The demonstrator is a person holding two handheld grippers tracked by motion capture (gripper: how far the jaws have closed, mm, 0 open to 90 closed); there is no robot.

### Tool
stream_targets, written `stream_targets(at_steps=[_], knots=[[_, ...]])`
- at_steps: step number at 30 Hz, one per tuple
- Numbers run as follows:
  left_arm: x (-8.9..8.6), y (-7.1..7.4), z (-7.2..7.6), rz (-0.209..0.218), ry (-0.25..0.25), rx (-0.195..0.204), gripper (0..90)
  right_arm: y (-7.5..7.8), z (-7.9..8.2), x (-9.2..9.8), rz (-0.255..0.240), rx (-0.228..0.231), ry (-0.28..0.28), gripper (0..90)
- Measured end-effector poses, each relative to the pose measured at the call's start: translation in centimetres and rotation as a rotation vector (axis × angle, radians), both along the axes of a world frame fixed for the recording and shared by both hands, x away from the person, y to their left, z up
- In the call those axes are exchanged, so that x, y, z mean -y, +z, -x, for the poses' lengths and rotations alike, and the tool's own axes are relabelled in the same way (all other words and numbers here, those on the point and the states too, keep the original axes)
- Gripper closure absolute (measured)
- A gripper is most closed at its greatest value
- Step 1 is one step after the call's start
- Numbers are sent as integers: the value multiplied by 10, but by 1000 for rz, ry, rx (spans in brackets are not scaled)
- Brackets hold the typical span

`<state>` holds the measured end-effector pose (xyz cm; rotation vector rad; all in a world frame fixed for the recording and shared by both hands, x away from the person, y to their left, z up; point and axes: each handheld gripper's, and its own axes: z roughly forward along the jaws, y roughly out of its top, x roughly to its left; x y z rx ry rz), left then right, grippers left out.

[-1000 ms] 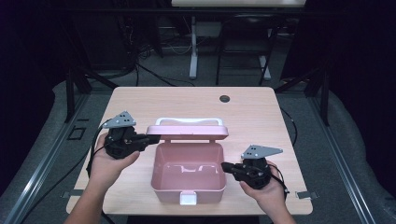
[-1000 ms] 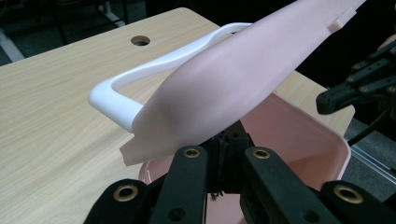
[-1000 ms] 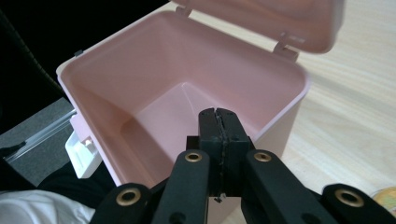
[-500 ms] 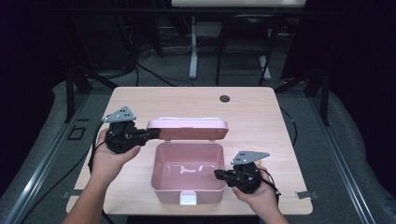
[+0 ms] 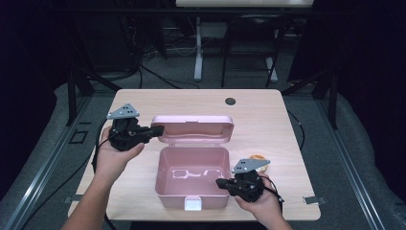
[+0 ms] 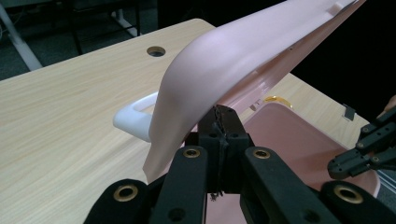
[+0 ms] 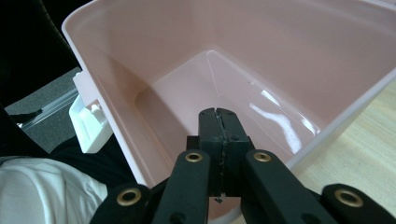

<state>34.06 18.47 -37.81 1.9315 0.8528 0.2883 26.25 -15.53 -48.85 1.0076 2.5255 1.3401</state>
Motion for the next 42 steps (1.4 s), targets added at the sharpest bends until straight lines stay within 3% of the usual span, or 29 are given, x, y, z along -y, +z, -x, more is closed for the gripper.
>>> stream_targets(at_steps=[10,16,37,42], knots=[[1,-2,-6,6,7,-3,897,-1,3,-5,-3,-3,6,900],[-1,-2,-8,11,12,-3,897,-5,7,-12,21,0,16,900],[3,-7,-18,4,24,-17,897,-9,7,-16,2,-10,0,900],[3,-9,-18,3,24,-22,896,-11,8,-17,6,4,-2,900]])
